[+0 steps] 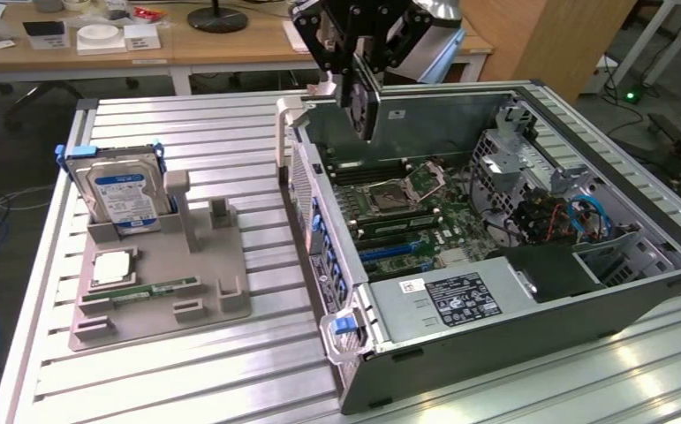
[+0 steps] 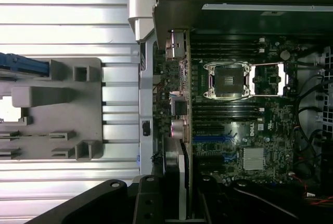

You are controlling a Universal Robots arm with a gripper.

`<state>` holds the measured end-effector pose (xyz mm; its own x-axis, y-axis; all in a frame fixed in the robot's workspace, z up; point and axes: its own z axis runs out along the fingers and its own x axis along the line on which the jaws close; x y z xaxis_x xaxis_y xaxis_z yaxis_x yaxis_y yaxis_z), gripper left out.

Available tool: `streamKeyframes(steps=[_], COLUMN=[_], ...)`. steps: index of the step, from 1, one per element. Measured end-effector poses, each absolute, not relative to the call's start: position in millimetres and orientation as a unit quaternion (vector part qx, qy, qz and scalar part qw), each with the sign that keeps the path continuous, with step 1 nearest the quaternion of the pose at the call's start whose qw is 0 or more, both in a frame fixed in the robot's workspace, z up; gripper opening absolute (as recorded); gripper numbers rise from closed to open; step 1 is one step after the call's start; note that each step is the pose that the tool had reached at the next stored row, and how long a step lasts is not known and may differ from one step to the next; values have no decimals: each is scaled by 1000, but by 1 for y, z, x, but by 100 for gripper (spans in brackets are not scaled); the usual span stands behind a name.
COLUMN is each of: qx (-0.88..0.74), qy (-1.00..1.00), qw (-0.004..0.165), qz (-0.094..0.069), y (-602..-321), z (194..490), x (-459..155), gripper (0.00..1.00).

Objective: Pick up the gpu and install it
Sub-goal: 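Pick up the gpu and move the gpu toward the slot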

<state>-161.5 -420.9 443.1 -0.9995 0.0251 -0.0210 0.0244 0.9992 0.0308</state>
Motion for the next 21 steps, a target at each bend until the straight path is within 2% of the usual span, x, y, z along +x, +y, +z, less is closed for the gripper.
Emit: streamKeyframes(steps=[21], qx=[12], qy=[1000], qw=[11], qz=[15], y=[-421], z=[443], x=[-127], gripper=[28])
